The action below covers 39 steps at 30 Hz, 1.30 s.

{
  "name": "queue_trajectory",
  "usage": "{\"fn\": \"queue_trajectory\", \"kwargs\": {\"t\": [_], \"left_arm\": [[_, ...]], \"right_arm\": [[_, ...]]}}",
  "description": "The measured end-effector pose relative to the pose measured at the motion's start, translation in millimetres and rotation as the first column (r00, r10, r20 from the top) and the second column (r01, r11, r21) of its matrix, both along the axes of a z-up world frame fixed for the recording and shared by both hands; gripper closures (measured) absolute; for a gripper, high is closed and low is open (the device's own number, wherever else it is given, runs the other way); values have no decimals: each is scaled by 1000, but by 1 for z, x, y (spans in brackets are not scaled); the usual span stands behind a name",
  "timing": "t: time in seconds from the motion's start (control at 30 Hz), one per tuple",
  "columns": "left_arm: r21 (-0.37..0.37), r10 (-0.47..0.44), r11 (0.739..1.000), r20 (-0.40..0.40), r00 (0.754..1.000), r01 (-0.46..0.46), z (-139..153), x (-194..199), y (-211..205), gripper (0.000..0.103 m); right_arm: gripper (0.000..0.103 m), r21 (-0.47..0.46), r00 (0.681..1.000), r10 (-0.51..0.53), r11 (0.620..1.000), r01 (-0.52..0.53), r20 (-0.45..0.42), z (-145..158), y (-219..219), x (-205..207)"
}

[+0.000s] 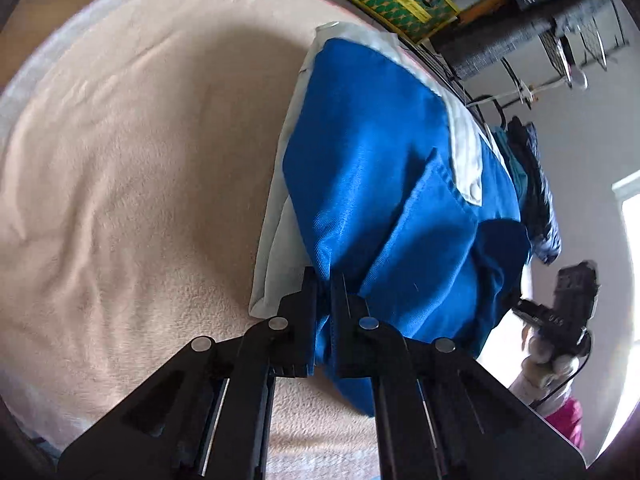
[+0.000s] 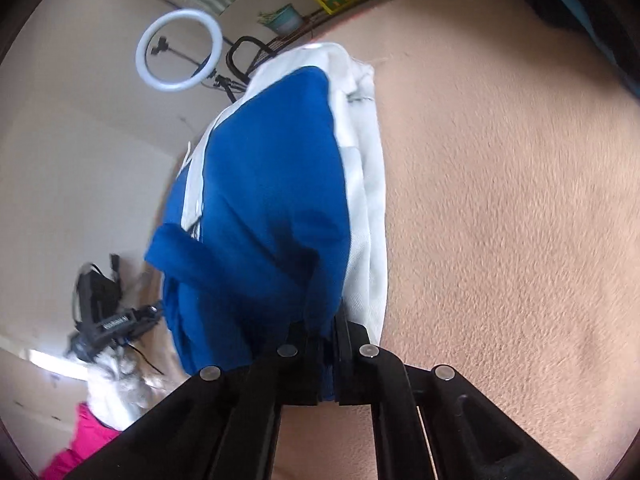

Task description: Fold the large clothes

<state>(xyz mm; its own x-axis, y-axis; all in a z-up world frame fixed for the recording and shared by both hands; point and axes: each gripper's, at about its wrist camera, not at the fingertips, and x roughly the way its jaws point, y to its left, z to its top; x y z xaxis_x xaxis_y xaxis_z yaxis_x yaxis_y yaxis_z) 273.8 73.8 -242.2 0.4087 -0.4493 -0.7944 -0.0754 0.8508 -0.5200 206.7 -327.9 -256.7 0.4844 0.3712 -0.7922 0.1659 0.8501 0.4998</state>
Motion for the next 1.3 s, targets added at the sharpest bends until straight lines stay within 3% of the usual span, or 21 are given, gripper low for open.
{"fn": "queue_trajectory", "kwargs": {"t": [0.07,0.17,0.3,0.4,0.5,0.6,0.73,0.8,0.9,0.97,1.1,1.2,1.3], "left_arm": [[43,-9,999,6,1000,8,12,-7,0,98],[59,12,998,49,999,-15,35,-18,5,97],[114,51,991,182,982,-73,73,-22,7,96],[117,46,990,234,971,-75,91,8,-9,96],[130,20,990,261,965,-56,97,44,-27,96],[168,-29,986,273,962,-18,95,87,-48,96],[183,-49,983,245,968,4,69,126,-58,96],[231,-62,973,210,976,12,50,140,-59,96],[203,-75,978,146,986,44,14,150,-53,96],[227,-121,971,172,978,80,1,148,-54,96],[241,-132,966,170,977,89,7,147,-54,96],[274,-118,960,185,976,64,28,136,-51,96],[217,-140,972,240,961,87,55,115,-52,96]], "right_arm": [[97,-59,1000,4,998,-4,-6,8,6,-3],[77,-142,1000,9,990,-11,-18,30,11,-11],[69,-351,984,13,935,52,179,87,20,-18],[68,-377,955,59,924,58,292,107,34,-3],[68,-391,937,107,920,34,332,104,51,28],[67,-405,942,127,914,11,311,91,62,68],[68,-371,956,102,928,9,276,71,52,107],[67,-395,964,88,918,18,249,61,42,125],[72,-405,975,104,914,-16,196,40,26,135],[74,-429,979,149,900,-77,136,21,25,136],[74,-526,975,197,843,-115,102,12,39,136],[74,-496,982,162,863,-94,95,26,32,133],[72,-448,967,190,889,-95,172,57,43,116]]}}
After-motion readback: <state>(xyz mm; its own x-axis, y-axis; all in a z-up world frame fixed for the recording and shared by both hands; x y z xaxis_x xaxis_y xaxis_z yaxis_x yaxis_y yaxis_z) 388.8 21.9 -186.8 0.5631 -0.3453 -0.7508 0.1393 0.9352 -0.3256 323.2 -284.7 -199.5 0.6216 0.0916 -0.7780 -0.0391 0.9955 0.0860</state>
